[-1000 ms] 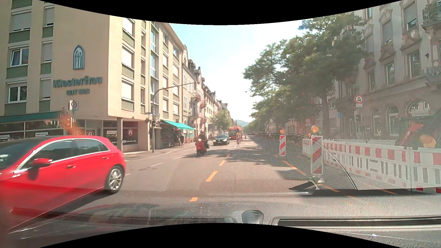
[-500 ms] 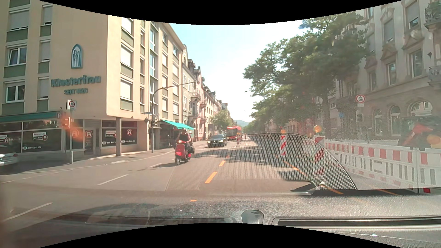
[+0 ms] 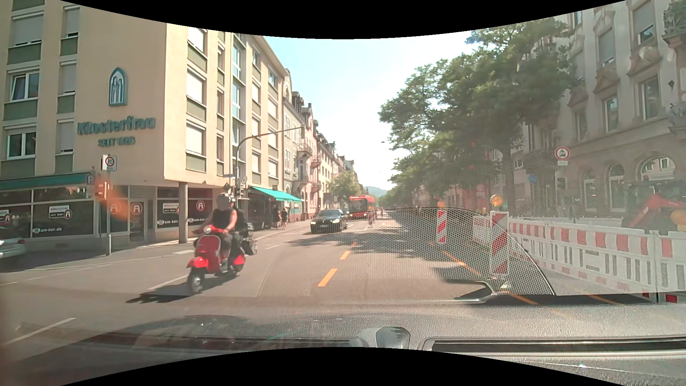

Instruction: Follow the waypoints while adhering to traffic rules and regulations

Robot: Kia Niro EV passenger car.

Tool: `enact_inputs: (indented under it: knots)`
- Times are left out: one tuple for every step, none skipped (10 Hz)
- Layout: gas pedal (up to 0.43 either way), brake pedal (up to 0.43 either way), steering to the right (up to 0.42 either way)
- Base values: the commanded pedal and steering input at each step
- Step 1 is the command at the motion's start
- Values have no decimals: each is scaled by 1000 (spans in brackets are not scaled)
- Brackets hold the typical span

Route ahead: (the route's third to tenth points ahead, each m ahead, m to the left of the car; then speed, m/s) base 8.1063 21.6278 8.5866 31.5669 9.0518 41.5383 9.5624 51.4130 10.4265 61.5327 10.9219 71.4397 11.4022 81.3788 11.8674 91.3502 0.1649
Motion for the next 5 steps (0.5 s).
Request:
enact_inputs:
  knots:
    - [0, 128, -1]
    - [0, 134, -1]
    - [0, 134, -1]
    - [0, 134, -1]
    - [0, 134, -1]
